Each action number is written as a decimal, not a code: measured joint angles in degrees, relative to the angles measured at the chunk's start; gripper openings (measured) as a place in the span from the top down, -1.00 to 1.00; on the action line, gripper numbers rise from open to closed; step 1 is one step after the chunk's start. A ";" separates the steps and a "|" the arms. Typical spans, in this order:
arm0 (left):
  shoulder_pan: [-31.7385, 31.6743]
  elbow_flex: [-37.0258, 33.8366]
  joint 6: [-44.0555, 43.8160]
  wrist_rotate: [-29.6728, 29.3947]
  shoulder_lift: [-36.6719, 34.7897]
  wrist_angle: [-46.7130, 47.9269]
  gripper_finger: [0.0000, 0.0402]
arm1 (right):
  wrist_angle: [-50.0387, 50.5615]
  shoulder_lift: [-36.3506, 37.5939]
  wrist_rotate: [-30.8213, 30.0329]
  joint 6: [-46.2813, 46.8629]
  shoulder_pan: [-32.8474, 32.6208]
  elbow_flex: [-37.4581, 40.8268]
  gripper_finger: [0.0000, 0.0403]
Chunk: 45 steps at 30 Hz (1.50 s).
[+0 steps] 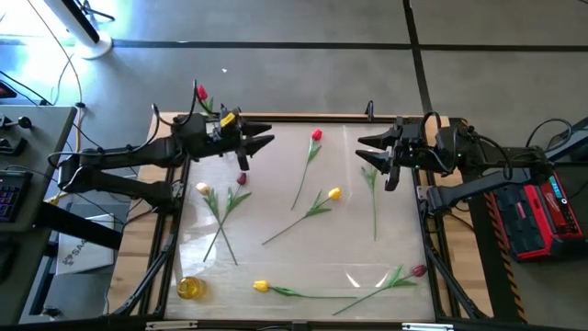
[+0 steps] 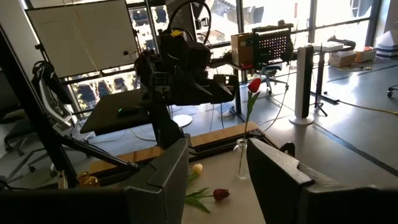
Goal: Sort flowers into vase by color
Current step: Put the red flower into the transparent vase
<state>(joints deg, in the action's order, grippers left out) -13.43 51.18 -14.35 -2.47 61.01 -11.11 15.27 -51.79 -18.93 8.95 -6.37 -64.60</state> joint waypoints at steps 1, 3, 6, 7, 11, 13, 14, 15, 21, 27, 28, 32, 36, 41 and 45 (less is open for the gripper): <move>0.11 0.00 0.07 -0.09 0.08 -0.47 0.17 | 0.02 0.00 0.01 0.00 0.02 0.00 0.24; 0.16 0.00 1.03 0.80 0.44 -1.68 0.17 | 0.02 0.00 -0.01 0.02 0.00 0.00 0.24; 0.63 0.02 0.49 2.19 1.61 -2.81 0.17 | 0.02 0.00 0.00 0.00 0.02 0.00 0.24; 0.92 0.00 -0.12 2.28 2.08 -3.19 0.17 | 0.00 0.00 0.01 0.00 0.02 0.00 0.24; 2.30 -0.02 -1.03 2.40 2.89 -5.60 0.17 | 0.00 0.00 0.01 0.00 0.02 0.00 0.24; 2.94 -0.02 -1.01 2.13 2.82 -5.82 0.17 | 0.00 0.00 0.00 0.00 0.01 0.00 0.24; 3.28 -0.02 -1.03 1.88 2.70 -5.72 0.17 | 0.01 0.00 0.00 0.00 0.02 0.00 0.24; 3.51 -0.02 -1.03 1.68 2.57 -5.63 0.17 | 0.01 0.00 0.01 0.01 0.01 0.00 0.24; 4.85 -0.02 -2.52 -1.08 1.93 -6.04 0.17 | 0.01 0.00 0.00 0.00 0.02 0.00 0.24; 6.66 -0.02 -3.59 -1.23 1.93 -6.43 0.17 | 0.02 0.00 -0.01 0.00 0.02 0.00 0.24; 7.00 -0.02 -3.62 -1.56 1.93 -6.43 0.17 | 0.00 0.00 0.00 0.00 0.01 0.00 0.24; 8.47 -0.02 -4.10 -3.22 1.93 -6.39 0.17 | 0.01 0.00 0.00 0.00 0.02 0.00 0.24; 10.03 -0.02 -3.99 -3.39 1.93 -6.35 0.17 | 0.00 0.00 -0.01 0.00 0.02 0.00 0.24; 11.43 -0.02 -3.00 -3.29 1.93 -5.86 0.17 | 0.01 0.00 0.01 0.01 0.02 0.00 0.24; 11.67 -0.02 -2.52 -3.23 1.97 -2.28 0.17 | -0.01 0.00 -0.01 0.14 0.01 0.00 0.24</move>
<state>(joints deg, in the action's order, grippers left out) -1.76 51.16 -16.87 -5.71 62.98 -13.39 15.26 -51.79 -18.94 9.09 -6.36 -64.60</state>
